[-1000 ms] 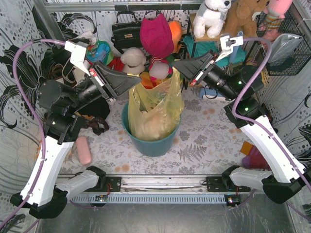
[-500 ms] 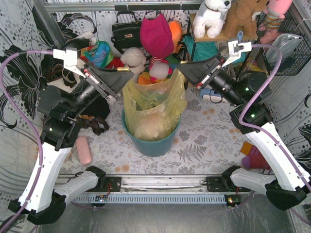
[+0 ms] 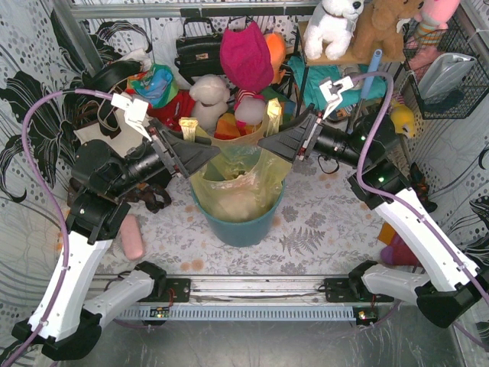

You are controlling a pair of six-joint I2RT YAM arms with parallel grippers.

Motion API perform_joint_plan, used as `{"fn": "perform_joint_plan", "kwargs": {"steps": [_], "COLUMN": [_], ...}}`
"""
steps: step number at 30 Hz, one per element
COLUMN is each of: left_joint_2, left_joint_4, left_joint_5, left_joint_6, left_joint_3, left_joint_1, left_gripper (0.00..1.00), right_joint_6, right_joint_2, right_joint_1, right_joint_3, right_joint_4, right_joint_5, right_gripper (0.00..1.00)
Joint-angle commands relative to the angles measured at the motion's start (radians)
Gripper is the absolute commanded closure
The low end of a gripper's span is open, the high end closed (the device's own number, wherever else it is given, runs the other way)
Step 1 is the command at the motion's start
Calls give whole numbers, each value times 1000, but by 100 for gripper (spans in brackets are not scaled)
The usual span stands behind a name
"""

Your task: Tie the trash bag

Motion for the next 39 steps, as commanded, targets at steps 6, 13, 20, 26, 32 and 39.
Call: {"fn": "perform_joint_plan", "kwargs": {"steps": [6, 13, 20, 26, 32, 39], "left_joint_2": [14, 114, 137, 70, 36, 72], "left_joint_4": [171, 247, 257, 230, 202, 183], "left_joint_5": [124, 102, 47, -58, -95, -81], "left_joint_6": [-40, -40, -1, 14, 21, 42], "left_joint_3": [-39, 145, 259, 123, 77, 138], "left_joint_1": [5, 6, 6, 6, 6, 6], "left_gripper": [38, 89, 95, 81, 69, 64], "right_joint_6": [65, 121, 3, -22, -30, -63], "right_joint_2": [75, 213, 225, 88, 38, 106], "right_joint_1": [3, 3, 3, 3, 3, 3], "right_joint_3": [58, 312, 483, 224, 128, 217], "right_joint_4": [150, 243, 126, 165, 162, 142], "right_joint_5": [-106, -149, -80, 9, 58, 54], "right_gripper": [52, 100, 100, 88, 64, 61]}}
